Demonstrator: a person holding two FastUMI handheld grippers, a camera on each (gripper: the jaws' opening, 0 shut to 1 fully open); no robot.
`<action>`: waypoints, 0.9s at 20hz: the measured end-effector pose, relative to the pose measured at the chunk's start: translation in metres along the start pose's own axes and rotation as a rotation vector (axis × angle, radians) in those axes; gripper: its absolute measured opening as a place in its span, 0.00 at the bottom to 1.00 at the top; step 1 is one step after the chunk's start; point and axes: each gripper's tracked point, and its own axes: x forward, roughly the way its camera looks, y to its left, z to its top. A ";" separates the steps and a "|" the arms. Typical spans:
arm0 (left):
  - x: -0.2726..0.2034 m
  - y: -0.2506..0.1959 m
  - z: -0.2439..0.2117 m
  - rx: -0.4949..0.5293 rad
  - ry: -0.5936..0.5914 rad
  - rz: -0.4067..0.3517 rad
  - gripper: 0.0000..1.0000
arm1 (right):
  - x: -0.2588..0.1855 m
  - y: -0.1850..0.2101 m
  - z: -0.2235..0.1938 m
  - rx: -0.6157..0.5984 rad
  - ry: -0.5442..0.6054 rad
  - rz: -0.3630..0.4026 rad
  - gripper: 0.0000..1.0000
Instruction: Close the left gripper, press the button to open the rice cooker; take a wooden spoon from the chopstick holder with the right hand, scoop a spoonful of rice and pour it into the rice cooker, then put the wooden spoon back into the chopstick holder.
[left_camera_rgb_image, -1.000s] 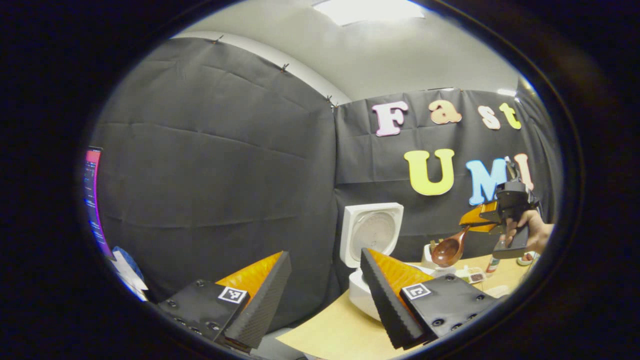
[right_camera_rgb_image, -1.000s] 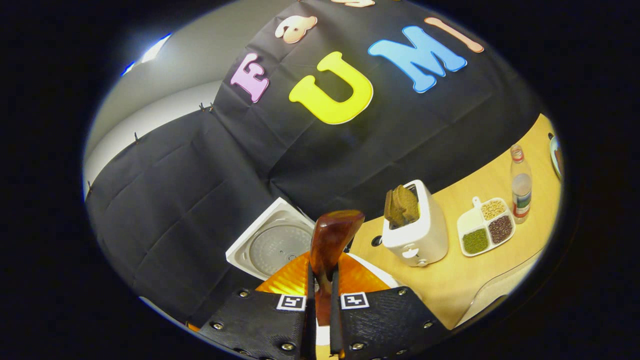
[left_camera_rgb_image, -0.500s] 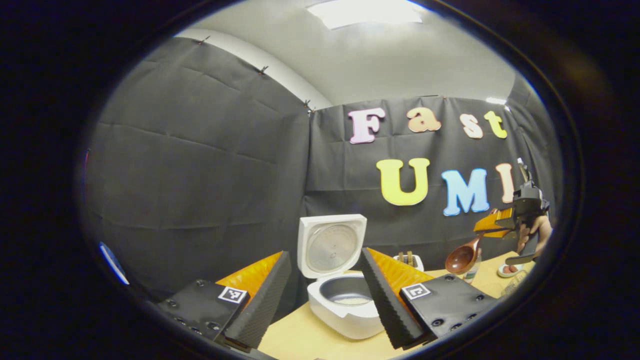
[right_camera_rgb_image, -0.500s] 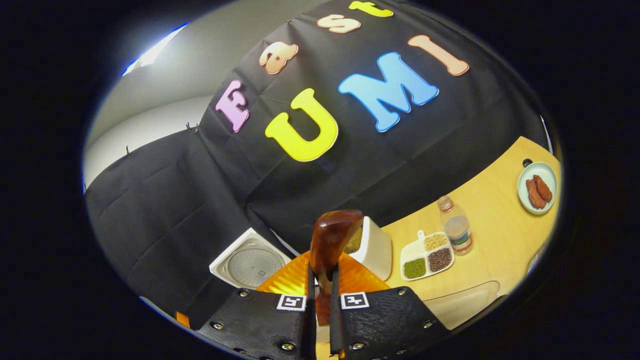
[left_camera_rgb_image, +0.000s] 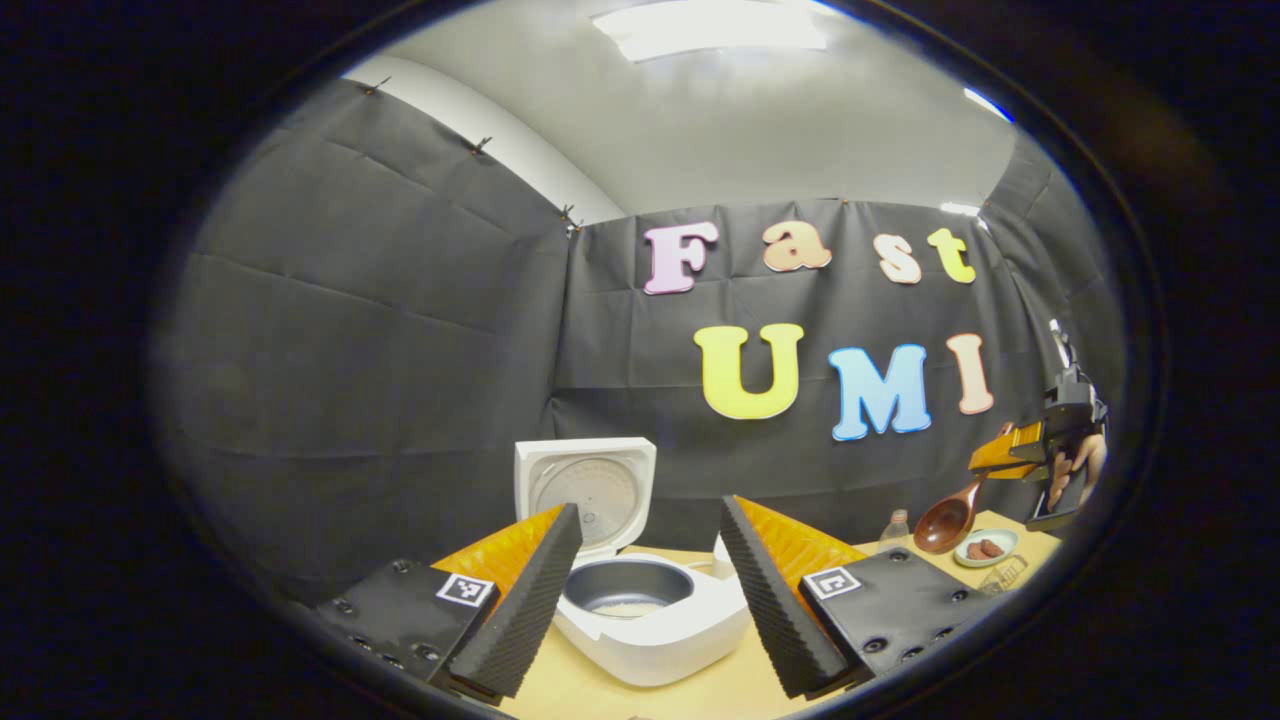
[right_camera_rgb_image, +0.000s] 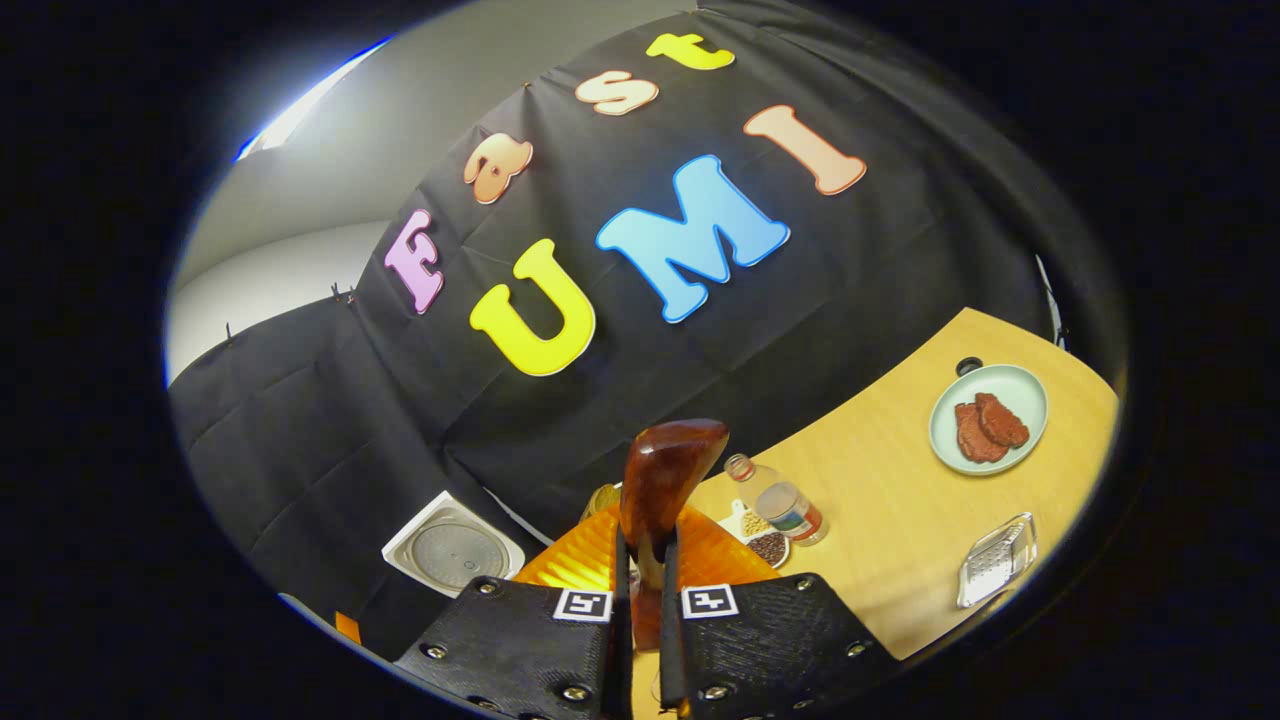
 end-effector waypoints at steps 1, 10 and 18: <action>0.001 -0.007 0.001 -0.002 0.001 -0.007 0.96 | -0.005 -0.011 0.005 -0.002 -0.008 -0.017 0.11; 0.004 -0.069 0.014 0.007 -0.014 -0.079 0.96 | -0.052 -0.114 0.028 -0.025 -0.051 -0.184 0.11; 0.002 -0.104 0.015 0.035 0.000 -0.107 0.96 | -0.071 -0.187 0.021 -0.100 -0.043 -0.312 0.11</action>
